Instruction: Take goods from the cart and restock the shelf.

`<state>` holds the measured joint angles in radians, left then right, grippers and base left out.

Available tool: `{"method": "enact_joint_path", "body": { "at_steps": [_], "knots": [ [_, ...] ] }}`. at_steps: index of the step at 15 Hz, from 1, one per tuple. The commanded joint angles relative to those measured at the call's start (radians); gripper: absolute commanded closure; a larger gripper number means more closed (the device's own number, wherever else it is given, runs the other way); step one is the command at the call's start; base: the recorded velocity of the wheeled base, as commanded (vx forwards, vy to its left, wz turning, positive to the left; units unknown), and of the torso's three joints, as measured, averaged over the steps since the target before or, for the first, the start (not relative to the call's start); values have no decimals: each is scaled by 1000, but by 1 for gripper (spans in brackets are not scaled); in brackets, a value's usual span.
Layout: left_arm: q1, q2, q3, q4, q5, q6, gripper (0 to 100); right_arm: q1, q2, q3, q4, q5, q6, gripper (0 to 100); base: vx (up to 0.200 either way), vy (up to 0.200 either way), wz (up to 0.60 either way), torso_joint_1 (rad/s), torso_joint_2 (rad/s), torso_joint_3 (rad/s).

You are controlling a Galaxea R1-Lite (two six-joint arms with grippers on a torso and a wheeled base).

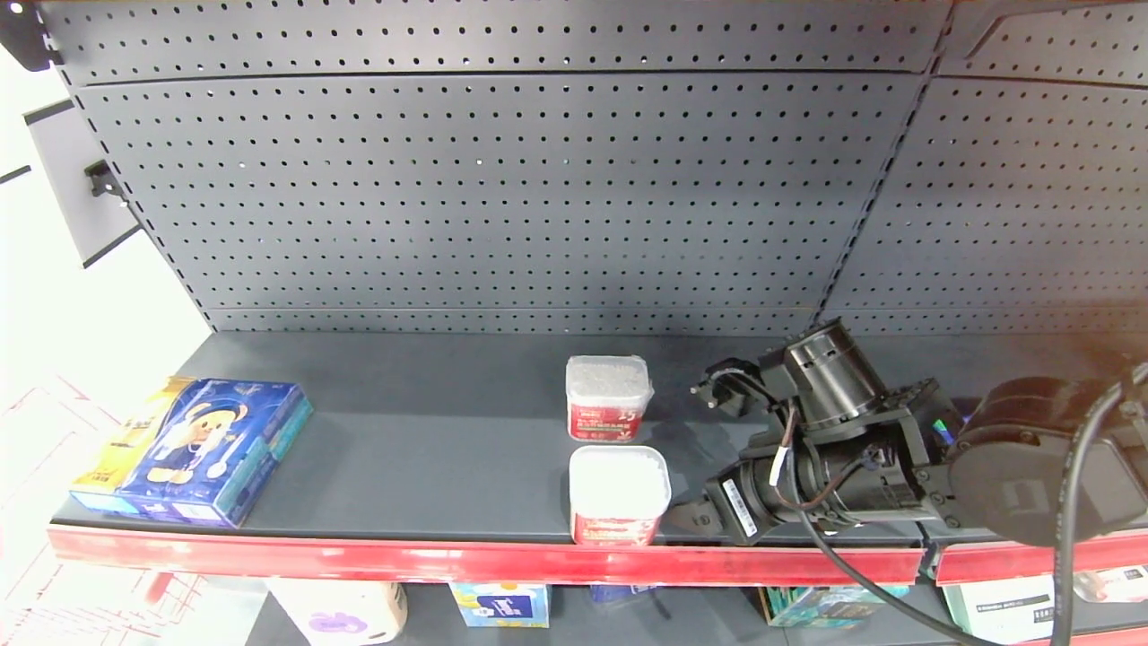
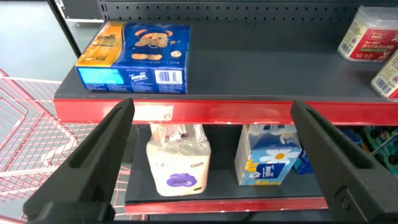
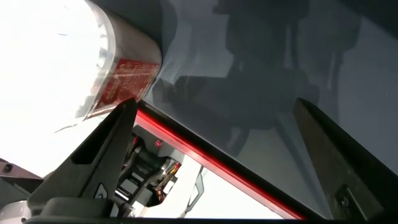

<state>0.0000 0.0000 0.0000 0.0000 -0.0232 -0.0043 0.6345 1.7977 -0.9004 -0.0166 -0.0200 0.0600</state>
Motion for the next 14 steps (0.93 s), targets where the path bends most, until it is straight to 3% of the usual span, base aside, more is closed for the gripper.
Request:
{"method": "enact_joint_path", "body": {
  "at_steps": [1,14],
  "knots": [
    [0,0,0,0,0,-2,0,2,-3,0,0,0,0,0,0,0,0,0,0,0],
    [0,0,0,0,3,0,0,4,-1,0,0,-1,0,0,0,0,0,0,0,0]
  ]
}}
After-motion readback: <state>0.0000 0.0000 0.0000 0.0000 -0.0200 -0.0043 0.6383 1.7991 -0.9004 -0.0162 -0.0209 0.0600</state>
